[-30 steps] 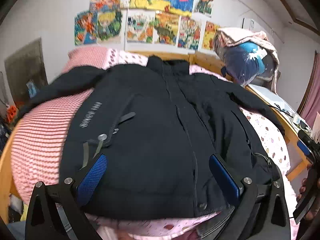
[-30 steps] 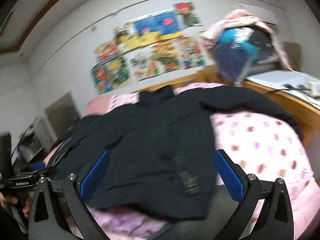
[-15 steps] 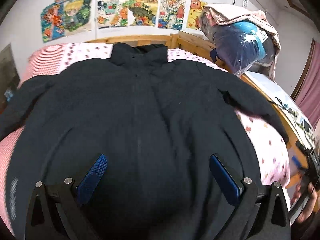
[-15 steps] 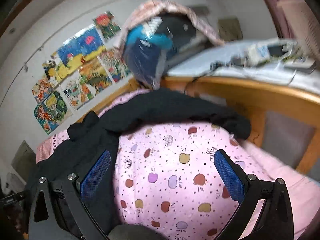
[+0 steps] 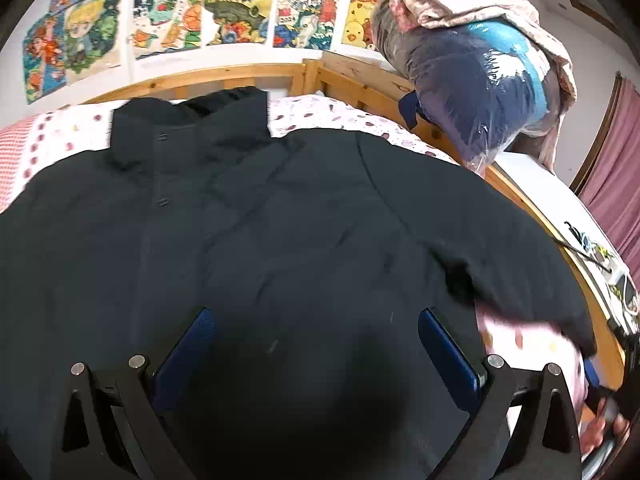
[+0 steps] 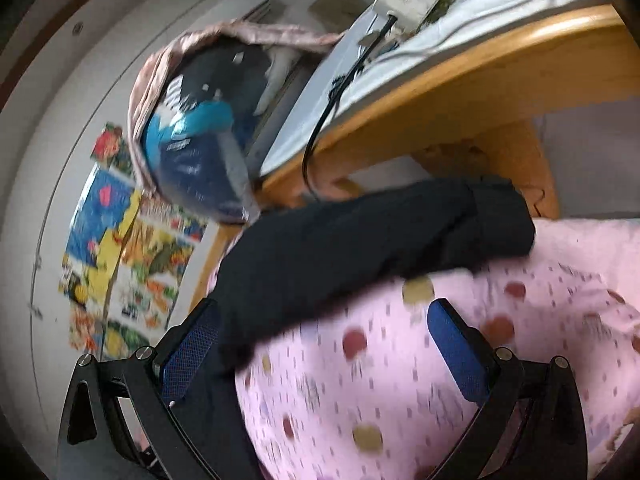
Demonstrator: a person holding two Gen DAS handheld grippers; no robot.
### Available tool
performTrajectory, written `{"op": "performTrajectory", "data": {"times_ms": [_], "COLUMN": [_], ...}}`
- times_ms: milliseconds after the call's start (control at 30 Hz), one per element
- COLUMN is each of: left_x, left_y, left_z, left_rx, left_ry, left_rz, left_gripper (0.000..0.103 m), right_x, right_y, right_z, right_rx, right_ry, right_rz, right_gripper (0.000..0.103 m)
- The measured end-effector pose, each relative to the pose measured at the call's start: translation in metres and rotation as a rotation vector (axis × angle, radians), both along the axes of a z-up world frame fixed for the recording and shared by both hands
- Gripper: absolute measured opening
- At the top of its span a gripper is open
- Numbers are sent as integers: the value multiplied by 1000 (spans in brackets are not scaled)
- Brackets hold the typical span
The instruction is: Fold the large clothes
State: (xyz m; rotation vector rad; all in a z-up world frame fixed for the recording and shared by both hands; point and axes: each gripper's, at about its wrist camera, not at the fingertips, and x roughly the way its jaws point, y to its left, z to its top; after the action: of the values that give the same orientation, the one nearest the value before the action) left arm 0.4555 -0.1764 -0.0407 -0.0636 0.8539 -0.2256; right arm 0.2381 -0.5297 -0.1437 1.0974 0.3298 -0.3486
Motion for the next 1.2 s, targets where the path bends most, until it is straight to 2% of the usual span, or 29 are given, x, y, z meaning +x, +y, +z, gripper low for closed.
{"op": "performTrajectory", "data": {"times_ms": [33,100,133,200,233,300,333,400,467,567,667,867,1033,1133,1200], "left_x": [11,31,39,54,61,69,69,66,63,56,46,15,-9,-28,-38], "left_y": [-6,-16,-21,-30,-35,-43,-47,-49,-47,-35,-13,34,89,130,149], "left_z": [-5,-14,-20,-32,-41,-57,-63,-67,-65,-55,-40,1,28,34,33], "left_rx": [-6,-12,-14,-7,8,56,77,91,76,7,-76,-77,-135,-212,-259], "left_ry": [10,32,47,81,109,154,154,141,134,120,90,25,8,18,27], "left_rz": [-8,-22,-30,-40,-43,-48,-53,-60,-64,-51,-34,-32,2,35,58], "left_gripper": [103,103,103,103,103,103,103,103,103,103,103,103,103,103,103], "right_x": [6,12,18,23,26,33,36,40,39,16,12,10,33,47,57], "right_y": [1,0,0,-2,-3,-1,-1,0,-1,-1,6,32,86,126,152], "right_z": [-3,-2,-5,-9,-10,-15,-15,-13,-5,11,38,108,172,191,193], "right_rx": [-2,-6,-8,-13,-16,-17,-17,-30,-68,-180,-307,-599,-887,-970,-1010], "right_ry": [11,39,65,97,111,120,117,112,104,90,64,-54,-174,-299,-343], "right_rz": [-25,-63,-82,-103,-113,-139,-152,-167,-171,-175,-184,-133,56,267,402], "right_gripper": [97,81,78,63,58,42,38,21,14,10,9,8,7,6,6]}}
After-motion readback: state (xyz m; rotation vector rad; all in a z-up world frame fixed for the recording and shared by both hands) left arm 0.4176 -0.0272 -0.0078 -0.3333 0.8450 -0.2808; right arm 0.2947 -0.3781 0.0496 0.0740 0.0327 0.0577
